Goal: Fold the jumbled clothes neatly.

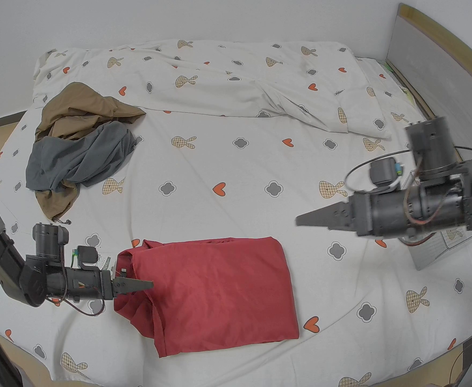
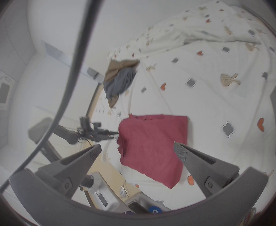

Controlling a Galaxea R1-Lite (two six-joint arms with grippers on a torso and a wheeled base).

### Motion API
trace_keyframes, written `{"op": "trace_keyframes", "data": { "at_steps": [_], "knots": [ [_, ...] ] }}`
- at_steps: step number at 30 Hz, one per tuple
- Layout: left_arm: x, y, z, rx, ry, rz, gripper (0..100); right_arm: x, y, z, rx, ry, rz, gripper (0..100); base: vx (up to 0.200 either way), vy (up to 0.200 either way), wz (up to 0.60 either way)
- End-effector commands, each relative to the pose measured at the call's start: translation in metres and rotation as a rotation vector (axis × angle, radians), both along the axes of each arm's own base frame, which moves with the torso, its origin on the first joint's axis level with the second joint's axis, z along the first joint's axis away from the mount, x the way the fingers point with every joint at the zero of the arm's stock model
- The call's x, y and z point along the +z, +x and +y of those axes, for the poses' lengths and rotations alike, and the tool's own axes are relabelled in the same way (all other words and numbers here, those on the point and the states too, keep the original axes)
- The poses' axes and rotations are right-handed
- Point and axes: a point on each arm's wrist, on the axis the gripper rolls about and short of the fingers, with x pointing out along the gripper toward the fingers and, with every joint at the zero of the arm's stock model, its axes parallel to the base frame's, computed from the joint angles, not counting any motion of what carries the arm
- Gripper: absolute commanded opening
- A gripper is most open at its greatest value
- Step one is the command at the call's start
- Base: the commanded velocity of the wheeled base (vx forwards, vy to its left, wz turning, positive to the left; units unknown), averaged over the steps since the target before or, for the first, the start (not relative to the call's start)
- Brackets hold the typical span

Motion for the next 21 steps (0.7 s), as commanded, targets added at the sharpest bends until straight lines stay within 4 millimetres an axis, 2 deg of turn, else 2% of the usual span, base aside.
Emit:
{"op": "trace_keyframes", "data": {
  "at_steps": [1,13,18,19,21],
  "knots": [
    [-0.043,0.012,-0.019,-0.069,0.003,0.078,100,0.031,-0.037,-0.064,-0.085,0.123,-0.137,100,0.000,0.000,0.00],
    [-0.032,0.027,-0.026,-0.068,-0.019,0.043,100,0.027,-0.041,-0.069,-0.089,0.122,-0.129,100,0.000,0.000,0.00],
    [-0.034,0.029,-0.026,-0.067,-0.019,0.049,100,0.026,-0.041,-0.068,-0.087,0.121,-0.127,100,0.000,0.000,0.00],
    [-0.034,0.029,-0.027,-0.068,-0.019,0.049,0,0.026,-0.041,-0.068,-0.087,0.121,-0.127,100,0.000,0.000,0.00],
    [-0.034,0.029,-0.026,-0.067,-0.019,0.049,0,0.026,-0.041,-0.069,-0.089,0.122,-0.126,100,0.000,0.000,0.00]
  ]
}}
